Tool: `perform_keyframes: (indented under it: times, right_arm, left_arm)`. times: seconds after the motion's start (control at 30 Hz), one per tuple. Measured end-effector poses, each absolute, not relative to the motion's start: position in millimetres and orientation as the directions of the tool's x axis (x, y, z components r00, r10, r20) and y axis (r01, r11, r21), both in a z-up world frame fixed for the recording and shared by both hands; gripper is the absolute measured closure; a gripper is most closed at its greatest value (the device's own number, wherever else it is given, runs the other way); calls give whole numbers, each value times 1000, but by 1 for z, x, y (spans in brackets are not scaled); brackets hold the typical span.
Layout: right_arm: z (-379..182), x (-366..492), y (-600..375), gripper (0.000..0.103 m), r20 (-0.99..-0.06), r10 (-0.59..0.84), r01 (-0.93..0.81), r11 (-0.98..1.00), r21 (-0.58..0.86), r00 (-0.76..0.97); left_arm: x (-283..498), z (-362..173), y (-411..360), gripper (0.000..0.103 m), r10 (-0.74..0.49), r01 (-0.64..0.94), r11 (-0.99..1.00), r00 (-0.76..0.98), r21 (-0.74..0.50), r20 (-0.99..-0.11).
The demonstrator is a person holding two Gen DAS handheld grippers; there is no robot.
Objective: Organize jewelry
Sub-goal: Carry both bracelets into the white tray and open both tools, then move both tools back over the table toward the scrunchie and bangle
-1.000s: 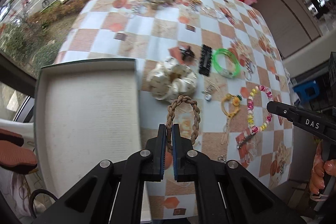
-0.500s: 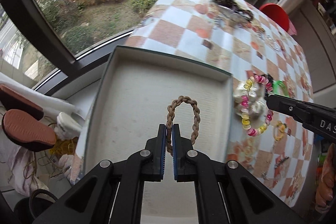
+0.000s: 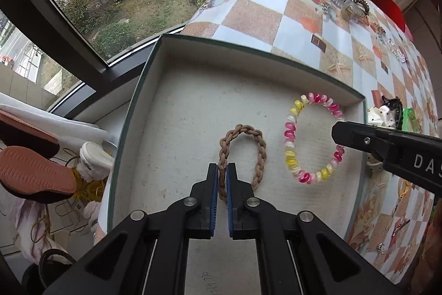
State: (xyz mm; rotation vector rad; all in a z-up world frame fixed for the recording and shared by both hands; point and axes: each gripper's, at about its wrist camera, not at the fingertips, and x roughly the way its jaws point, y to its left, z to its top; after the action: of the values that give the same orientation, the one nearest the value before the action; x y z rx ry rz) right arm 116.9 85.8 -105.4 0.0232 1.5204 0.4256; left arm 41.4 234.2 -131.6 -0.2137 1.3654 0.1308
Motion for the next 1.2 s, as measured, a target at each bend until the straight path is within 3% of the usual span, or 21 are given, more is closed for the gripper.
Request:
perform_keyframes:
  times: [0.47,0.53,0.63,0.93,0.97,1.0,1.2]
  right_arm:
    - [-125,121,97,91,-968,245,-266,931,250,-51]
    - [-120,122,97,72,-964,261,-262,928,264,-46]
    - [-105,121,97,56,-959,283,-268,924,273,-1]
    - [-52,117,68,49,-946,300,-256,931,261,124]
    - [-49,116,65,49,-946,299,-253,932,261,125]
    - [-48,114,61,49,-947,297,-249,933,260,124]
    - [-50,102,30,46,-949,294,-215,940,265,113]
  left_arm:
    - [46,-139,223,94,29,-173,985,170,-1,-985]
    - [46,-138,220,94,46,-157,987,165,20,-985]
    - [44,-136,217,93,42,-145,989,165,18,-985]
    - [38,-130,210,92,33,-126,992,159,13,-987]
    - [38,-131,209,59,33,-124,992,152,14,-988]
    - [38,-130,207,0,34,-128,992,146,15,-989]
    - [40,-128,200,0,44,-132,991,133,27,-990]
